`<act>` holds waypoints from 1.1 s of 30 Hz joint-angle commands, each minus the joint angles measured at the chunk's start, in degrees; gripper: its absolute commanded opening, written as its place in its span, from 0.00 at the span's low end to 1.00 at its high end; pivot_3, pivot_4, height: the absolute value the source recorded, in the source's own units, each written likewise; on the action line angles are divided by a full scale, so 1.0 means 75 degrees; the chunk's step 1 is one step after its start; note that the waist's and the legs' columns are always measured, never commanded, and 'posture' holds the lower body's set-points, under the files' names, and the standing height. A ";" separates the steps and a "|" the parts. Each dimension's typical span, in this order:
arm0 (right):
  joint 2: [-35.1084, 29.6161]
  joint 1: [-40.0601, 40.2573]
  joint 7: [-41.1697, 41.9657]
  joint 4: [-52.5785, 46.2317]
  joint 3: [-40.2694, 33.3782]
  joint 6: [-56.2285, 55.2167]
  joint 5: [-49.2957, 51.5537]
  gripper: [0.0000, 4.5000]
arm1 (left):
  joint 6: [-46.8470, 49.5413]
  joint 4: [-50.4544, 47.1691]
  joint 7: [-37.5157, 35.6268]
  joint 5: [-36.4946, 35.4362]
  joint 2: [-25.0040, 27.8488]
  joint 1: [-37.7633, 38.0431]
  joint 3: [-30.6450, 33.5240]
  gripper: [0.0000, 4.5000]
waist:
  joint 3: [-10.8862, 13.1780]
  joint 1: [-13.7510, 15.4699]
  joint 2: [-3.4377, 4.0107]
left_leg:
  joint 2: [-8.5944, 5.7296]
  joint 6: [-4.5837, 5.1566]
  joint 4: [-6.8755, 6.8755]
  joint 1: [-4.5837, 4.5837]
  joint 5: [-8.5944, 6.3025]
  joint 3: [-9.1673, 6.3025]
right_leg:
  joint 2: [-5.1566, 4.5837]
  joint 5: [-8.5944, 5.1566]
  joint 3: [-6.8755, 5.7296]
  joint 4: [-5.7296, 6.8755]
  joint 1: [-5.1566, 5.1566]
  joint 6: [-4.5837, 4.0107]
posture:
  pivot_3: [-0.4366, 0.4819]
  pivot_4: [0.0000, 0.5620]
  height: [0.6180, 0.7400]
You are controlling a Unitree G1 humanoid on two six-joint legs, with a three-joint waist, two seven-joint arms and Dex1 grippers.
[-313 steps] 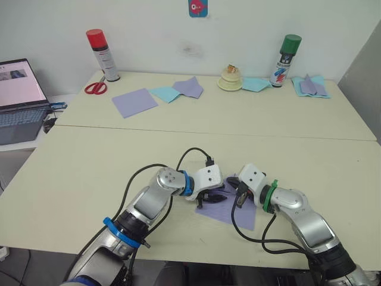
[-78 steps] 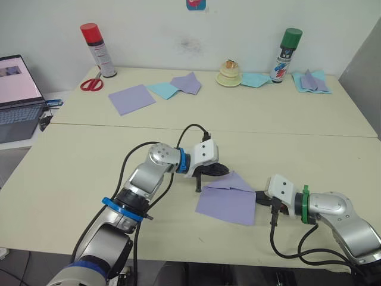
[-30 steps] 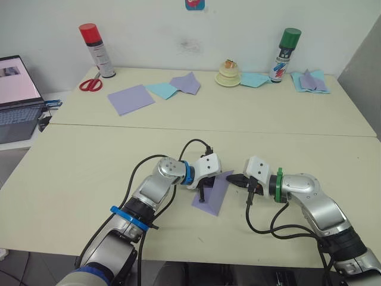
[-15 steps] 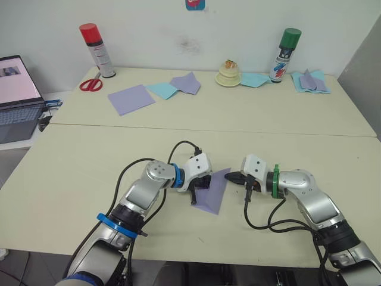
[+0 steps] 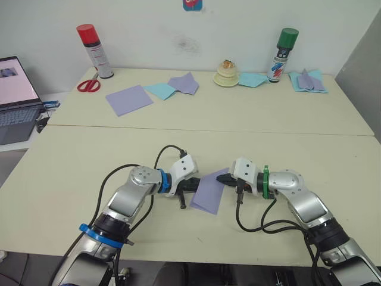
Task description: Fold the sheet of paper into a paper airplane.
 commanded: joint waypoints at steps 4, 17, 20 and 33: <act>0.0069 0.0073 0.0004 0.0105 0.0195 -0.0263 -0.0222 0.00 | 0.0157 -0.0733 -0.0321 -0.0529 0.0848 -0.0026 0.0753 0.00 | 0.0000 0.0003 0.0000 | 0.0000 0.0000 -0.0001 -0.0001 0.0000 -0.0001 | 0.0000 0.0000 0.0000 -0.0001 -0.0001 0.0000 | 0.48 0.27 0.81; 0.0000 0.0239 -0.0015 0.0140 0.0264 -0.0610 -0.0468 0.00 | -0.1419 0.0440 -0.0264 0.0164 0.0049 -0.0664 -0.0272 0.00 | -0.0002 0.0009 -0.0001 | -0.0003 0.0000 0.0002 0.0000 0.0000 0.0004 | 0.0000 0.0000 0.0001 -0.0001 0.0003 0.0000 | 0.48 0.27 0.81; -0.0004 0.0284 -0.0025 0.0072 0.0232 -0.0693 -0.0446 0.00 | -0.2015 0.1225 -0.0191 0.0563 -0.0256 -0.0802 -0.0627 0.00 | -0.0002 0.0009 -0.0001 | -0.0003 0.0000 0.0001 0.0000 0.0000 0.0005 | 0.0001 0.0000 0.0000 0.0001 0.0001 0.0000 | 0.48 0.27 0.81; 0.0412 0.0523 -0.0929 0.0474 -0.0647 -0.1031 -0.0165 0.00 | -0.2475 0.2065 -0.0299 0.0955 -0.0401 -0.0592 -0.0834 0.00 | -0.0018 0.0033 0.0004 | -0.0004 0.0000 0.0013 0.0010 0.0000 0.0006 | -0.0002 0.0005 0.0003 0.0007 0.0012 0.0003 | 0.48 0.27 0.81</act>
